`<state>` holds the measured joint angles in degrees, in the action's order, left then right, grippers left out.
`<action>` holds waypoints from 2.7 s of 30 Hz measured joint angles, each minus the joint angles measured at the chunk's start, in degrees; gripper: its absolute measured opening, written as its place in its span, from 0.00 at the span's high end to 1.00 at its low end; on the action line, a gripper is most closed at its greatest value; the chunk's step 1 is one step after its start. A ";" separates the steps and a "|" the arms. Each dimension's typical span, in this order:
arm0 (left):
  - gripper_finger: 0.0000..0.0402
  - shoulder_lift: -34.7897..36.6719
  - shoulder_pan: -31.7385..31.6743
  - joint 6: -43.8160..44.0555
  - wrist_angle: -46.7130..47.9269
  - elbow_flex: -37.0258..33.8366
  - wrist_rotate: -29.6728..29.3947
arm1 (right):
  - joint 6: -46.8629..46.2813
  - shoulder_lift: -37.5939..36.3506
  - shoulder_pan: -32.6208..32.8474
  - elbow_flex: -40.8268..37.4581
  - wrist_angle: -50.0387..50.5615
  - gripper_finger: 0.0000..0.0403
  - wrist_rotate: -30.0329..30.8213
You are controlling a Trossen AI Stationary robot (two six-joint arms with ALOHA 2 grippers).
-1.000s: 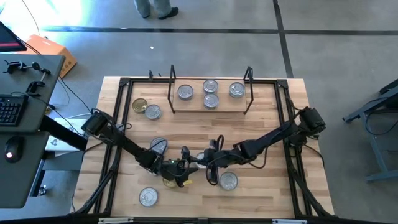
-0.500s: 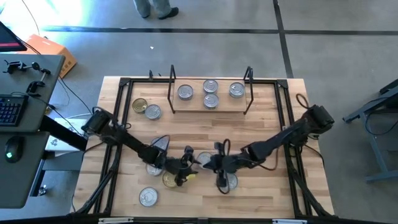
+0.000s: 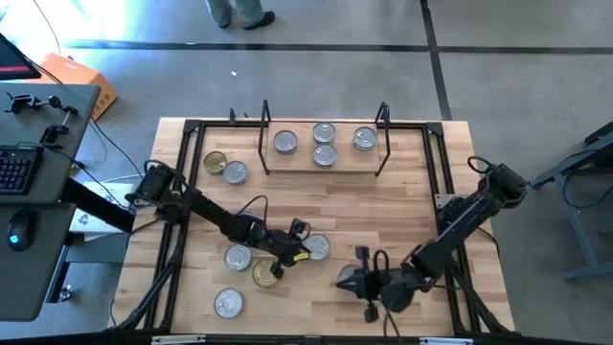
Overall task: Stack canned seafood by type on shelf
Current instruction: Put the yellow and blue tuna can on the shelf
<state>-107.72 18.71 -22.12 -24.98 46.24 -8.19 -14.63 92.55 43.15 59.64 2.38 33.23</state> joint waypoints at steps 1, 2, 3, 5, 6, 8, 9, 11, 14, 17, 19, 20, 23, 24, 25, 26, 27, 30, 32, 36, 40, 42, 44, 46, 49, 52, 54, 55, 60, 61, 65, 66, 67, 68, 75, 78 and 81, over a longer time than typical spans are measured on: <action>0.83 0.00 0.01 -0.80 0.80 0.57 -0.02 | -0.80 0.00 0.57 0.00 0.16 1.00 0.26; 0.83 -0.01 0.03 -1.46 1.87 1.27 -0.05 | -1.86 0.00 1.11 0.00 0.23 1.00 1.05; 0.84 -0.05 0.09 -1.90 3.36 2.13 -0.21 | -2.96 0.00 1.53 0.00 0.38 1.00 1.98; 0.85 -0.15 0.56 -1.57 6.86 4.42 -1.39 | -5.09 0.00 2.16 0.00 1.12 1.00 3.79; 0.85 -0.15 0.84 -1.22 8.88 5.75 -2.56 | -6.10 0.00 2.31 0.00 1.62 1.00 4.17; 0.84 -0.11 1.35 -0.17 12.60 8.59 -4.22 | -8.07 0.00 2.39 0.00 2.77 1.00 4.21; 0.84 -0.01 1.46 -0.04 14.43 9.87 -4.22 | -9.02 0.00 2.39 0.00 3.32 0.99 4.22; 0.81 0.00 1.77 0.03 16.92 11.64 -4.20 | -10.43 0.00 2.34 0.00 3.98 0.96 4.24; 0.74 0.03 1.94 -0.18 16.85 12.50 -4.18 | -10.91 0.00 2.11 -0.02 4.64 0.89 4.40; 0.68 -0.97 1.46 -0.97 16.59 12.55 -3.96 | -10.82 0.00 1.84 -0.02 4.93 0.80 5.92; 0.66 -3.15 0.98 -1.86 15.78 12.55 -3.16 | -9.75 0.24 1.53 -0.25 5.16 0.75 6.26; 0.65 -4.18 0.71 -2.63 15.46 12.55 -2.86 | -9.07 0.45 1.47 -0.56 5.07 0.73 6.29; 0.66 -6.78 0.73 -4.13 12.77 12.74 -4.89 | -6.82 2.06 1.08 -1.91 4.12 0.68 5.96; 0.68 -7.22 0.75 -3.95 12.39 12.82 -5.90 | -6.25 2.59 1.08 -2.51 3.42 0.67 5.93; 0.71 -7.41 0.75 -3.74 12.31 12.83 -6.28 | -5.91 3.18 1.08 -2.88 2.44 0.67 5.98; 0.74 -7.41 0.75 -3.30 12.29 12.83 -6.36 | -5.86 3.71 1.08 -3.26 1.47 0.67 5.99; 0.79 -7.39 0.75 -2.74 12.29 12.83 -6.35 | -5.86 4.35 1.08 -3.48 1.37 0.67 5.99; 0.94 -6.51 0.75 -1.30 12.82 12.74 -5.42 | -5.87 5.83 0.71 -3.53 1.65 0.67 5.26; 0.98 -5.53 0.68 -0.11 13.36 12.64 -4.76 | -5.81 5.92 0.22 -3.56 1.08 0.67 5.10; 0.98 -2.24 0.68 3.16 15.29 12.35 -4.17 | -2.42 5.92 -1.78 -3.56 0.35 0.66 7.12; 1.00 3.41 0.12 7.07 16.08 12.57 -4.18 | 2.12 5.90 -4.29 -3.54 -0.04 0.62 5.06; 1.00 5.19 -0.48 9.42 17.59 12.52 -3.92 | 3.76 5.90 -5.74 -3.53 0.11 0.56 3.85; 1.00 6.67 -1.12 11.16 19.13 12.42 -3.76 | 6.17 5.90 -7.22 -3.52 0.53 0.49 2.57; 1.00 7.85 -1.77 11.53 19.29 12.49 -0.85 | 8.60 5.90 -8.50 -3.52 1.20 0.41 1.07; 1.00 7.08 -2.27 10.02 18.89 12.54 5.43 | 10.12 5.90 -9.79 -3.52 2.29 0.32 0.24; 0.97 4.19 -1.87 5.11 18.34 12.50 7.72 | 6.28 5.90 -10.50 -3.52 4.23 0.29 1.22; 0.93 1.76 -1.68 2.27 17.06 12.52 7.74 | 4.44 5.90 -11.05 -3.53 5.80 0.29 1.27; 0.91 0.58 -1.68 1.33 16.59 12.52 7.72 | 3.74 5.90 -11.36 -3.80 6.31 0.29 1.37; 0.79 -4.02 -2.80 -1.41 14.95 12.61 5.28 | 1.21 5.92 -12.76 -5.34 6.46 0.29 1.74; 0.78 -4.48 -3.12 -2.05 14.76 12.60 4.65 | 1.13 5.92 -13.05 -5.66 6.37 0.29 1.79; 0.81 -4.83 -3.51 -2.93 14.55 12.68 0.36 | 2.39 5.92 -14.28 -6.54 6.46 0.29 4.28; 0.84 -4.81 -3.61 -3.85 14.47 12.68 0.28 | 3.04 5.92 -14.66 -6.81 6.22 0.29 4.83; 0.87 -4.73 -3.70 -4.59 14.48 12.68 0.35 | 3.46 5.92 -15.10 -7.00 6.38 0.29 5.70; 0.90 -4.70 -3.83 -5.42 14.45 12.68 0.39 | 4.19 5.92 -15.52 -7.02 6.57 0.29 6.26; 0.99 -4.61 -5.32 -3.92 14.50 12.68 3.47 | 4.46 5.92 -17.89 -7.02 4.98 0.29 7.05; 1.00 -4.61 -5.41 -3.17 14.56 12.68 3.46 | 4.48 5.92 -17.47 -6.93 5.13 0.29 7.00; 1.00 -4.61 -5.41 -2.48 14.31 12.68 2.82 | 4.57 5.92 -15.56 -6.34 4.86 0.29 7.01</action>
<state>-112.33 13.30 -24.59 -10.68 58.92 -5.37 -10.06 98.48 27.59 53.30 7.24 40.24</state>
